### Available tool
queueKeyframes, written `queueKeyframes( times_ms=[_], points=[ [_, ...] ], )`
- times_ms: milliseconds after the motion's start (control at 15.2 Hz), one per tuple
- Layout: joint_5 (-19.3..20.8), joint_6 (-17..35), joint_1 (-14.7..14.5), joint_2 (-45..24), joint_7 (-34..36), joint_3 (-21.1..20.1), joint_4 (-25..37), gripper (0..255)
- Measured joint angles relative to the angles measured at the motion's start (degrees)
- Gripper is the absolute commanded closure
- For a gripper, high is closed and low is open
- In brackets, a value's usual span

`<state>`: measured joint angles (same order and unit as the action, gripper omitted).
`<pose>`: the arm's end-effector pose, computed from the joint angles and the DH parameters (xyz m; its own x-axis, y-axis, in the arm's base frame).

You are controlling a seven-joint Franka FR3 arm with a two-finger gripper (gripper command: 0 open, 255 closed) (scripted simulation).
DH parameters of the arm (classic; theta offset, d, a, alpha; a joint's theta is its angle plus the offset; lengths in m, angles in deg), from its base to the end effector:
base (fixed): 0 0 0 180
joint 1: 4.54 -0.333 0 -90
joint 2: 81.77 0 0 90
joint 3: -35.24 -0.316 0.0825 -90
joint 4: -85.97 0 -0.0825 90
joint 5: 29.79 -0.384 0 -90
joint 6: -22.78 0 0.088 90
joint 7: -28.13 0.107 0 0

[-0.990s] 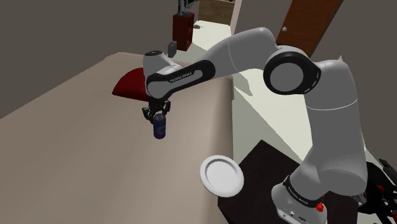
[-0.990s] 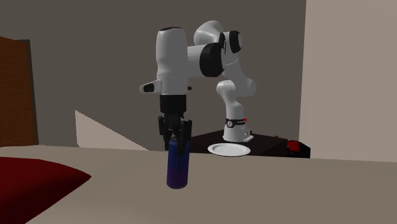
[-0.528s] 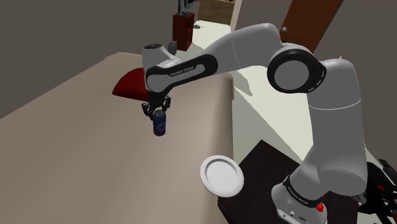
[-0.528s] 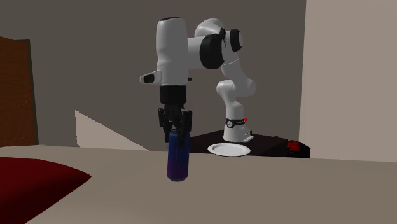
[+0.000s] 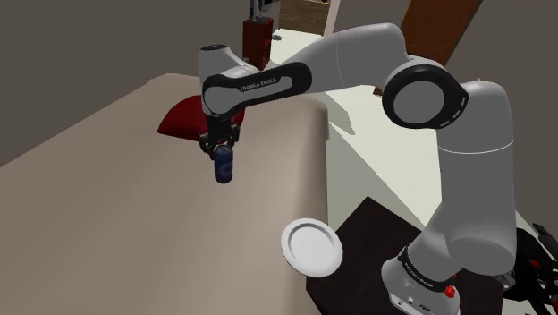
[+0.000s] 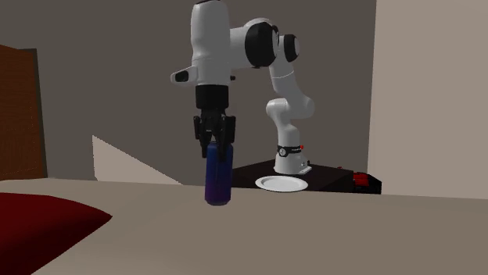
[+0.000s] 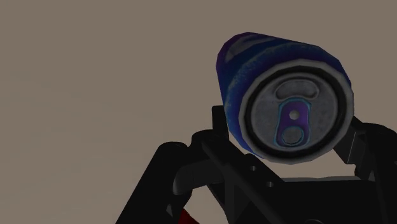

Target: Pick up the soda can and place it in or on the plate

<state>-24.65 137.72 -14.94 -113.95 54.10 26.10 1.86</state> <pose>0.6716 0.2126 0.3551 0.9952 -0.0970 -0.0162 -0.0970 -0.9953 0.0034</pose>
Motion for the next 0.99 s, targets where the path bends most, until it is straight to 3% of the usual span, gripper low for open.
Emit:
queueKeyframes(
  times_ms=[264, 990],
  points=[
    [-0.3, -1.1, 0.1, 2.2, 0.0, -0.2, -1.0, 255],
    [-4.3, 7.8, 1.7, 27.3, -0.5, -1.7, -34.8, 255]
  ],
)
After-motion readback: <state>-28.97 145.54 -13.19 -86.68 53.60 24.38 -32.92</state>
